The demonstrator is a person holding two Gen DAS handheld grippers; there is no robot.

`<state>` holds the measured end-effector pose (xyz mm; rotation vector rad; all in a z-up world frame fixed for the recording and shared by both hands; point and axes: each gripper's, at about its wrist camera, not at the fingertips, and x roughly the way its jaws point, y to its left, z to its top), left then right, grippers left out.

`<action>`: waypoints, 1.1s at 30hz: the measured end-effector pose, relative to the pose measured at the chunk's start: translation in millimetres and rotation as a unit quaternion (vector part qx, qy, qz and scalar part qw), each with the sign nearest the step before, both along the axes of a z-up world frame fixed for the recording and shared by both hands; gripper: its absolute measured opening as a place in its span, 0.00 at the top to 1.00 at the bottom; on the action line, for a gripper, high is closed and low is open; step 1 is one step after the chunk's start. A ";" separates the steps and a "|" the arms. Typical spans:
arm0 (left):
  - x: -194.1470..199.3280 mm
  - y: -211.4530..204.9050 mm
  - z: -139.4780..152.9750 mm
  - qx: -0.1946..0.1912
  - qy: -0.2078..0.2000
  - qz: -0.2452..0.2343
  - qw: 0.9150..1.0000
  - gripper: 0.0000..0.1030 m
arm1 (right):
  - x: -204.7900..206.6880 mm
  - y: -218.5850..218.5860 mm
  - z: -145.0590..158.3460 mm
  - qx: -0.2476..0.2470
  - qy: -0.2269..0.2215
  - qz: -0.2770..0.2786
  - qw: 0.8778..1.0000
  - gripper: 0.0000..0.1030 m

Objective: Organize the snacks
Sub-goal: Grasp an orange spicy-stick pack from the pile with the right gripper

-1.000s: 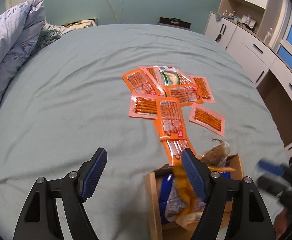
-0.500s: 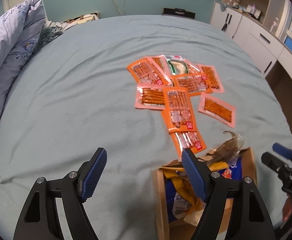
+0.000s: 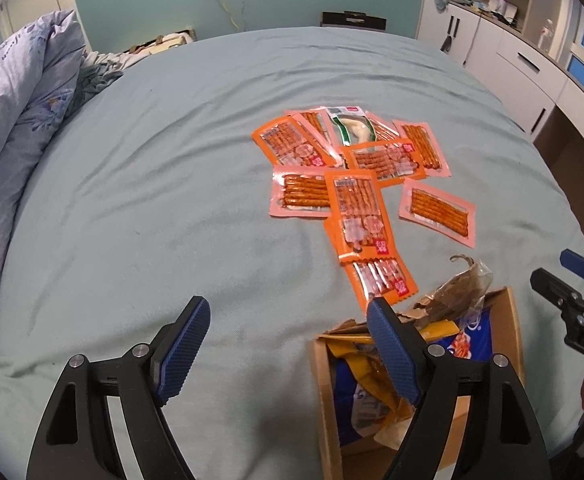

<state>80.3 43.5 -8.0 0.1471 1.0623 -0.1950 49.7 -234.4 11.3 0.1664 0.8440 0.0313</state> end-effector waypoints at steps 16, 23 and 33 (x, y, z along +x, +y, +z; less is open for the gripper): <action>3.7 0.7 4.4 -0.015 0.006 -0.001 1.000 0.17 | 134.7 -10.5 -22.0 -0.017 0.157 0.116 0.981 0.20; 6.7 0.7 2.7 -0.029 0.013 -0.004 0.999 0.17 | 184.7 39.9 -46.4 -0.157 0.192 0.198 0.949 0.20; 8.1 1.0 1.9 -0.042 0.021 -0.001 0.999 0.17 | 215.6 41.6 -81.7 -0.110 0.246 0.175 0.947 0.26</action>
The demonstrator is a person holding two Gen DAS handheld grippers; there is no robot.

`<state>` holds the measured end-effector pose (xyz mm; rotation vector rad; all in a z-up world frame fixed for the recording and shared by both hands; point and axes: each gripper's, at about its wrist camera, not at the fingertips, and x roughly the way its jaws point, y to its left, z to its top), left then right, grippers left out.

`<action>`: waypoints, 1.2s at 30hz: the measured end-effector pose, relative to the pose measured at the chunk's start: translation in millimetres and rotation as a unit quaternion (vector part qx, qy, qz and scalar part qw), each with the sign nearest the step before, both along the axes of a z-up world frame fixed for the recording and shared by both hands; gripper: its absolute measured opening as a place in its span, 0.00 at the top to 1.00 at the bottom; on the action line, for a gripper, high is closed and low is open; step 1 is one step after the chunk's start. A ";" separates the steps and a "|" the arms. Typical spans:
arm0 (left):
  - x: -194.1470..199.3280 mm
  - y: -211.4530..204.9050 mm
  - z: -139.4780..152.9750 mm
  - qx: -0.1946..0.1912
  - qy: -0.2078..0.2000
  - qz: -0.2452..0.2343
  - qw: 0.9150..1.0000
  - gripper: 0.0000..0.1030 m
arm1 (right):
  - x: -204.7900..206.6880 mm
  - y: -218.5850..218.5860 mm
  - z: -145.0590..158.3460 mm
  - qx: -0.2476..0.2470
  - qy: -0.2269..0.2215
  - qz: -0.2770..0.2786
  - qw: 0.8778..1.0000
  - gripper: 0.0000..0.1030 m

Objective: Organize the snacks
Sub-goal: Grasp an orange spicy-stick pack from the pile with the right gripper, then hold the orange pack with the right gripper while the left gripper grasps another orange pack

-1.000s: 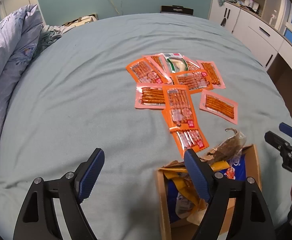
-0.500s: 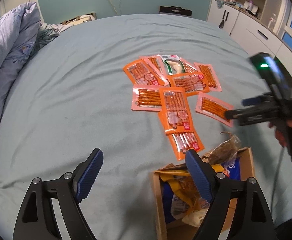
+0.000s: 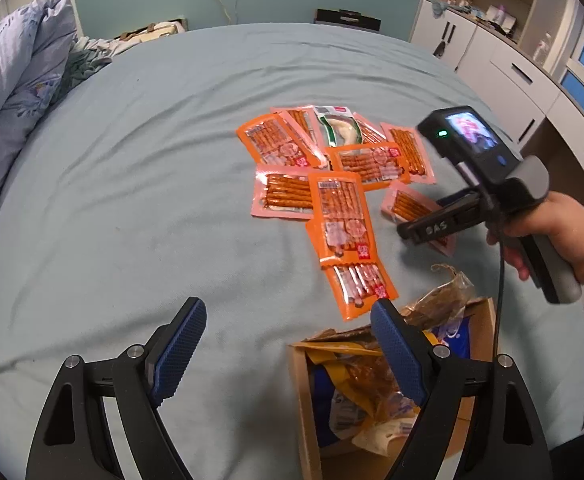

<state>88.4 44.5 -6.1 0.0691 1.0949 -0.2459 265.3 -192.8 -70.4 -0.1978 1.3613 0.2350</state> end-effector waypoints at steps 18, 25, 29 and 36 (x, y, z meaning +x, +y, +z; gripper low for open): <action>-0.3 5.3 1.4 -0.023 0.000 0.009 1.000 0.17 | -215.4 -120.9 45.9 0.289 -0.146 -0.224 0.919 0.96; 13.2 -17.7 4.3 0.045 -0.018 -0.026 0.999 0.17 | -254.0 -92.2 71.2 0.306 -0.201 -0.170 0.915 0.96; 41.4 -48.9 16.0 0.068 -0.018 -0.055 0.996 0.07 | -245.2 -73.6 71.2 0.299 -0.208 -0.158 0.918 0.96; 117.5 -122.1 -47.0 0.101 0.134 -0.098 0.981 0.01 | -233.8 -93.7 63.4 0.305 -0.190 -0.184 0.915 0.96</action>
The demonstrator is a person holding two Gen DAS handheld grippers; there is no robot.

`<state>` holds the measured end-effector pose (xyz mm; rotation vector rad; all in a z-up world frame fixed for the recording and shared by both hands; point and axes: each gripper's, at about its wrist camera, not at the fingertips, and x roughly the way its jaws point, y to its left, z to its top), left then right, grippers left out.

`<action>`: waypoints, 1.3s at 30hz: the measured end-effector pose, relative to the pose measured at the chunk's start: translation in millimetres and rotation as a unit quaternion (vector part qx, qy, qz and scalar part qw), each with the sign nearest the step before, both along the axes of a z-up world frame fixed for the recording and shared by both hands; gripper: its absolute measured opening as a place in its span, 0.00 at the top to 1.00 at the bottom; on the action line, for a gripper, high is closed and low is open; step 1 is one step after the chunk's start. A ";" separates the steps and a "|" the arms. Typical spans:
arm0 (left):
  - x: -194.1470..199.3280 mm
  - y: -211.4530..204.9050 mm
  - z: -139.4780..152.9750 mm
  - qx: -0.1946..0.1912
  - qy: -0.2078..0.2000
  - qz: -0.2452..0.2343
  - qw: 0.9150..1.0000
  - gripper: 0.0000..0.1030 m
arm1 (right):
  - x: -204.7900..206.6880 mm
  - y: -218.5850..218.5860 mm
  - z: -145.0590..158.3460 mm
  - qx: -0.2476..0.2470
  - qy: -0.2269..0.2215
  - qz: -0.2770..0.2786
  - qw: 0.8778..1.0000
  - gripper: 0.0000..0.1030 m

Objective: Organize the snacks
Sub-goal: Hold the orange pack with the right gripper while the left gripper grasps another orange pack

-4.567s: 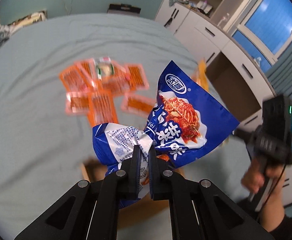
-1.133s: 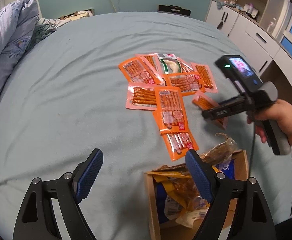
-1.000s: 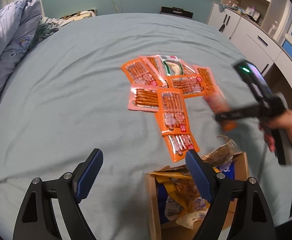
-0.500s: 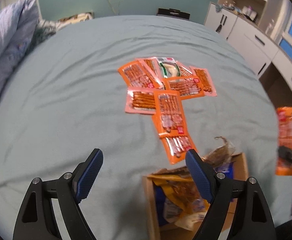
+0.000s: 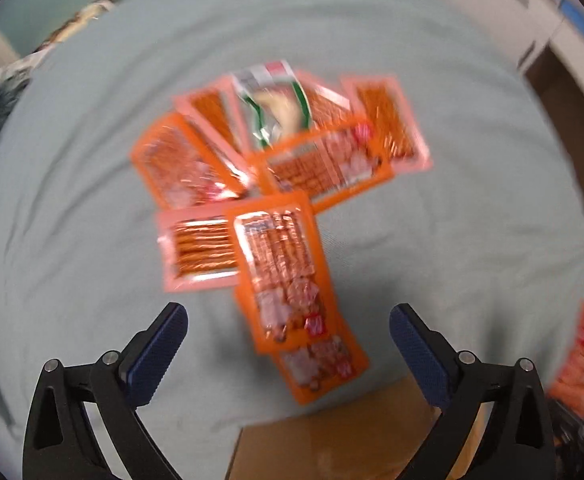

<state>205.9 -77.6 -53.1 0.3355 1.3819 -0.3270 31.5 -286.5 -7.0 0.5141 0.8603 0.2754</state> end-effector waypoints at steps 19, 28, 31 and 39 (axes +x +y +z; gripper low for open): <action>8.3 19.6 20.3 -0.016 0.040 0.045 0.998 0.66 | -11.4 -19.9 6.5 0.022 -0.010 -0.012 1.000 0.96; -38.6 54.4 88.9 -0.072 -0.001 0.079 0.994 0.66 | -25.0 -13.9 13.4 0.018 -0.012 -0.018 1.000 0.96; -58.4 66.2 99.6 -0.088 0.003 0.083 0.993 0.66 | -30.2 -7.3 21.8 0.011 -0.012 -0.019 1.000 0.96; -126.9 68.2 79.8 -0.138 0.038 0.092 0.985 0.62 | -54.6 10.3 54.3 -0.004 -0.047 -0.008 0.999 0.96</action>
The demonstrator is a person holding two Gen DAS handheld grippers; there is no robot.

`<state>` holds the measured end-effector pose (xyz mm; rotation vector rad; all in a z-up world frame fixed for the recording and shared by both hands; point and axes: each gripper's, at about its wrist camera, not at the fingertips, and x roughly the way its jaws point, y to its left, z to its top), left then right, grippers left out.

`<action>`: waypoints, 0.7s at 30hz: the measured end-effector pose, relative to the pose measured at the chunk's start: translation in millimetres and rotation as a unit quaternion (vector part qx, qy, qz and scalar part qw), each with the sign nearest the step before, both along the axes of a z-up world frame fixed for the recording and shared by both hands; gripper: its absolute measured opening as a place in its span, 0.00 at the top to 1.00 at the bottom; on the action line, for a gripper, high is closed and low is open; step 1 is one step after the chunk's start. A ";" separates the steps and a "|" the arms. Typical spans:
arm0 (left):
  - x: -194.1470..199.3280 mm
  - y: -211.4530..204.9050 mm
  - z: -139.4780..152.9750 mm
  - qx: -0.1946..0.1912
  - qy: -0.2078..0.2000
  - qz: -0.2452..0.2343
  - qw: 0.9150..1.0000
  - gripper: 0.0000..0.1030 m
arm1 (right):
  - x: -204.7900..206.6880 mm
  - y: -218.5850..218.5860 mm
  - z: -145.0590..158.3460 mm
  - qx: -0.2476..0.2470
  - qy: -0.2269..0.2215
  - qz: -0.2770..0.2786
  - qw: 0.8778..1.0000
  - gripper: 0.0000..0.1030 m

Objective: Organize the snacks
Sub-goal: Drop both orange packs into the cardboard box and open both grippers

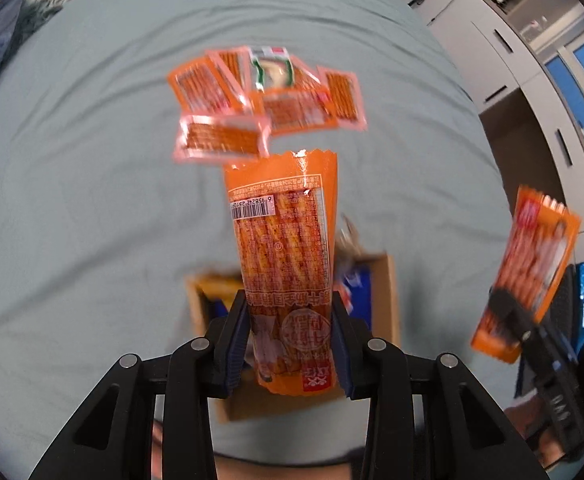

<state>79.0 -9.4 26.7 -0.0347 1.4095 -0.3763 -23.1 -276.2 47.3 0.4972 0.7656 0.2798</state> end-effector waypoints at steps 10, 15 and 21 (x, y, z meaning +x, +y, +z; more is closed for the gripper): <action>-21.8 23.8 -3.5 -0.085 0.079 0.162 0.980 0.38 | -37.4 -8.0 -2.8 0.010 0.002 0.000 1.000 0.96; -17.1 25.2 57.8 -0.066 -0.019 0.178 0.982 0.20 | -36.3 -2.5 2.9 0.019 0.007 0.021 1.000 0.96; -25.9 31.3 66.2 -0.061 -0.047 0.166 0.983 0.19 | -13.5 9.3 -9.7 0.063 0.015 0.073 0.995 0.96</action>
